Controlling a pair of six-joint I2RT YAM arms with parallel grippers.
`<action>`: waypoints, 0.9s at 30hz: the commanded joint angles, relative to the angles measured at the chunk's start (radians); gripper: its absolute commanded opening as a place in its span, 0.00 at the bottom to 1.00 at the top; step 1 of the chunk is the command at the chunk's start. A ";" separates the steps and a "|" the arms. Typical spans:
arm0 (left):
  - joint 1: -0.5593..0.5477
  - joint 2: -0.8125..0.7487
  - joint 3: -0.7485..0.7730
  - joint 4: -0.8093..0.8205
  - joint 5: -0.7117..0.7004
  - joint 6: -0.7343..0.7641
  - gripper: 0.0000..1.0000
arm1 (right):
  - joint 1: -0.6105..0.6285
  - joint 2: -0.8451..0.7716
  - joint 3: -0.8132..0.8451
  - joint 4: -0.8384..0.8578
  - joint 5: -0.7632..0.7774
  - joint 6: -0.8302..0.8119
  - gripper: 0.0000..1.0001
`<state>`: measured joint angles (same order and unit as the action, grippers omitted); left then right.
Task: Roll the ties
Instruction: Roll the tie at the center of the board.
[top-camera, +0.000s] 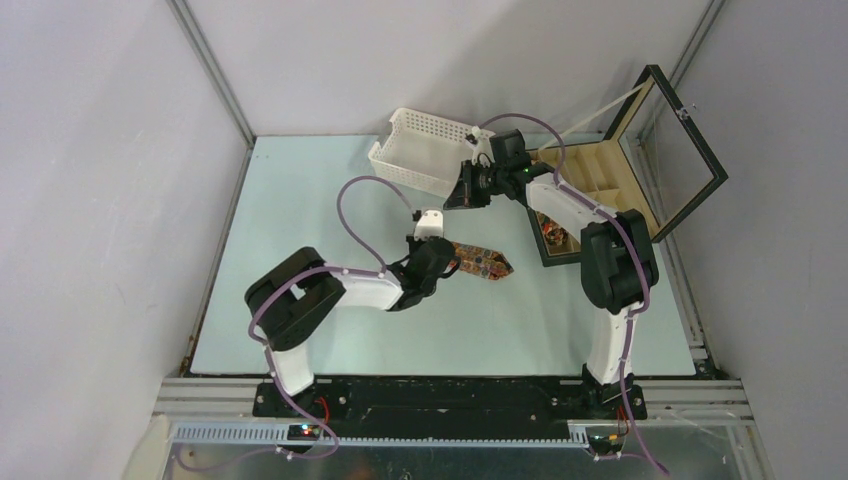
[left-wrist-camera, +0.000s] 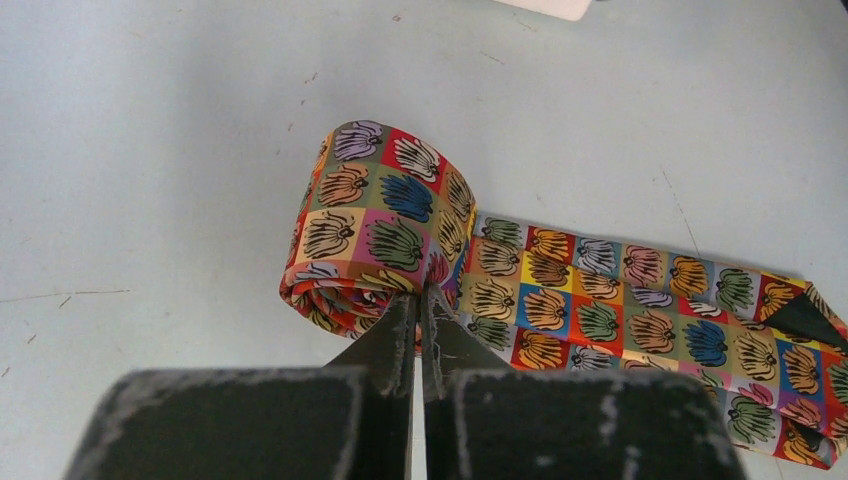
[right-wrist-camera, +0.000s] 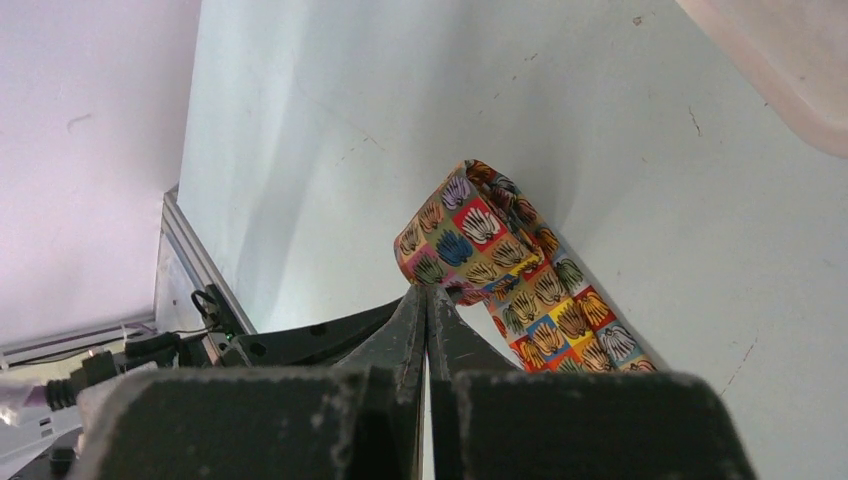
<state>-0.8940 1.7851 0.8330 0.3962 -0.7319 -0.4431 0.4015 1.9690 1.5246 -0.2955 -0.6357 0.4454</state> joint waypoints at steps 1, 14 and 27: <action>-0.025 0.029 0.049 -0.020 -0.072 0.047 0.00 | 0.001 -0.012 0.009 0.028 -0.018 -0.001 0.00; -0.045 0.089 0.094 -0.081 -0.084 0.105 0.00 | 0.001 0.018 0.056 -0.001 -0.059 -0.011 0.00; -0.062 0.138 0.153 -0.130 -0.086 0.163 0.00 | 0.072 0.171 0.262 -0.206 -0.108 -0.114 0.00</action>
<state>-0.9497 1.9022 0.9550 0.2932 -0.7895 -0.3206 0.4458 2.0964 1.6981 -0.4335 -0.7052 0.3790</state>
